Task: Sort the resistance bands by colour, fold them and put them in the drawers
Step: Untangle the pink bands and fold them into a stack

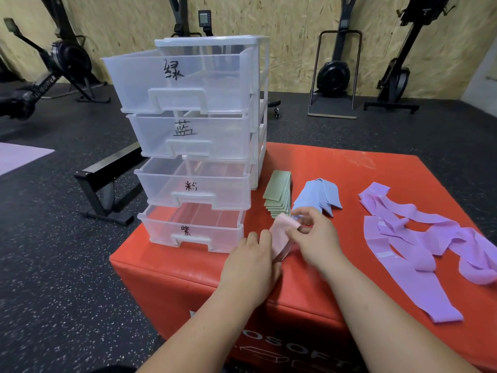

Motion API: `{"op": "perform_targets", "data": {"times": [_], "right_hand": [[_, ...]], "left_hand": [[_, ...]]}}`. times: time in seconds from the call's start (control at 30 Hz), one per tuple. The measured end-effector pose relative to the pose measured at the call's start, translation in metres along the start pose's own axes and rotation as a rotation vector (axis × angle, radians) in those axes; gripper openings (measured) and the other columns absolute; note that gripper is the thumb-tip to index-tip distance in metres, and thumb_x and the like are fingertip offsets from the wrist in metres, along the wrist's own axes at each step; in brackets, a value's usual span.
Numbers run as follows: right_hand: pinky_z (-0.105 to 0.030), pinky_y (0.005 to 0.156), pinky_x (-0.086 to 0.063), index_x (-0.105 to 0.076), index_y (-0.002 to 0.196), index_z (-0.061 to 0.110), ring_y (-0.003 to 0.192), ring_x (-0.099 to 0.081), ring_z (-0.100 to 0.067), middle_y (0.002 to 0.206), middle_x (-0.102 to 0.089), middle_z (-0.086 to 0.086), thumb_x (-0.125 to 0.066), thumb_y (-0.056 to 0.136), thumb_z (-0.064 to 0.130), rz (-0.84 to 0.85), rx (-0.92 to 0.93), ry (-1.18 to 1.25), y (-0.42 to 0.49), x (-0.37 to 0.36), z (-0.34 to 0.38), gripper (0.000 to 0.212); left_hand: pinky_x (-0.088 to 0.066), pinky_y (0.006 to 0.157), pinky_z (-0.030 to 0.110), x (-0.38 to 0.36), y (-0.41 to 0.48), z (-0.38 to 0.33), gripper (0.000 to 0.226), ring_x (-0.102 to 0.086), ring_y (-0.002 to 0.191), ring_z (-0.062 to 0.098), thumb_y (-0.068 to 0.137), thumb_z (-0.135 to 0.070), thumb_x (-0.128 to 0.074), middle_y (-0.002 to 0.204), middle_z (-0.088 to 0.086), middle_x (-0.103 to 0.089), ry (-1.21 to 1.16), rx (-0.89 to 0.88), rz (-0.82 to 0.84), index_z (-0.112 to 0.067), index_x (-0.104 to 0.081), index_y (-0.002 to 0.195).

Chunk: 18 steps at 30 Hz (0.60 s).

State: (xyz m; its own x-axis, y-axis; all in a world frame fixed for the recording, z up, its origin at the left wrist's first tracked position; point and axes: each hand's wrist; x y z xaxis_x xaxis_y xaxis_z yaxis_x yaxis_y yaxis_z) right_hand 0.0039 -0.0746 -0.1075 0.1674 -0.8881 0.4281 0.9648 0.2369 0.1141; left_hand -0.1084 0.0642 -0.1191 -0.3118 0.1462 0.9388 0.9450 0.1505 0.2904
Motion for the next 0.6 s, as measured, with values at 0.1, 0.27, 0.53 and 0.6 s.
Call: {"op": "perform_targets", "data": {"times": [0.1,0.27,0.53,0.6], "right_hand": [[-0.022,0.072,-0.05,-0.065,0.102,0.039,0.081,-0.069,-0.007,0.099,-0.067,0.013,-0.079,0.081,0.007,-0.052,0.009,-0.007,0.005,0.004,-0.005,0.041],[-0.028,0.078,-0.051,-0.069,0.107,0.029,0.082,-0.069,-0.01,0.105,-0.067,0.005,-0.083,0.079,0.012,-0.124,0.029,-0.171,0.008,0.005,-0.029,0.036],[-0.029,0.076,-0.042,-0.072,0.106,0.022,0.08,-0.058,-0.015,0.107,-0.057,0.001,-0.077,0.087,0.019,-0.185,0.117,-0.375,0.011,-0.002,-0.035,0.02],[-0.03,0.075,-0.041,-0.072,0.108,0.022,0.082,-0.058,-0.016,0.107,-0.056,0.002,-0.076,0.09,0.022,-0.172,0.114,-0.395,0.009,-0.002,-0.036,0.019]], "left_hand": [[-0.052,0.079,0.043,-0.007,0.007,-0.003,0.041,-0.061,0.097,0.03,0.092,-0.047,-0.069,0.11,0.007,-0.059,0.069,-0.015,0.009,-0.02,-0.048,0.115],[-0.051,0.062,0.04,-0.019,0.018,-0.011,0.046,-0.062,0.078,0.028,0.067,-0.035,-0.089,0.089,0.004,-0.061,0.143,-0.027,0.037,-0.022,-0.056,0.096],[-0.047,0.069,0.041,-0.019,0.028,-0.016,0.037,-0.062,0.087,0.031,0.083,-0.033,-0.08,0.099,0.006,-0.063,0.041,0.031,0.017,-0.02,-0.052,0.105],[-0.046,0.062,0.039,-0.023,0.028,-0.015,0.042,-0.06,0.077,0.029,0.074,-0.03,-0.086,0.089,0.004,-0.063,0.061,0.024,0.02,-0.022,-0.052,0.097]]}}
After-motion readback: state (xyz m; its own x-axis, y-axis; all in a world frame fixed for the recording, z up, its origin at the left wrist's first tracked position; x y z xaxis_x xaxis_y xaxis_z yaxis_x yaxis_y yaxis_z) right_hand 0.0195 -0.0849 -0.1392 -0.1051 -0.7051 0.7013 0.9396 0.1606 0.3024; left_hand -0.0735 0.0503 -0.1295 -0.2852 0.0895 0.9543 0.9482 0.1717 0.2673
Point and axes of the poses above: each hand's wrist, its own y-axis towards the middle knuckle, its own x-axis out of the back of the hand, z = x × y
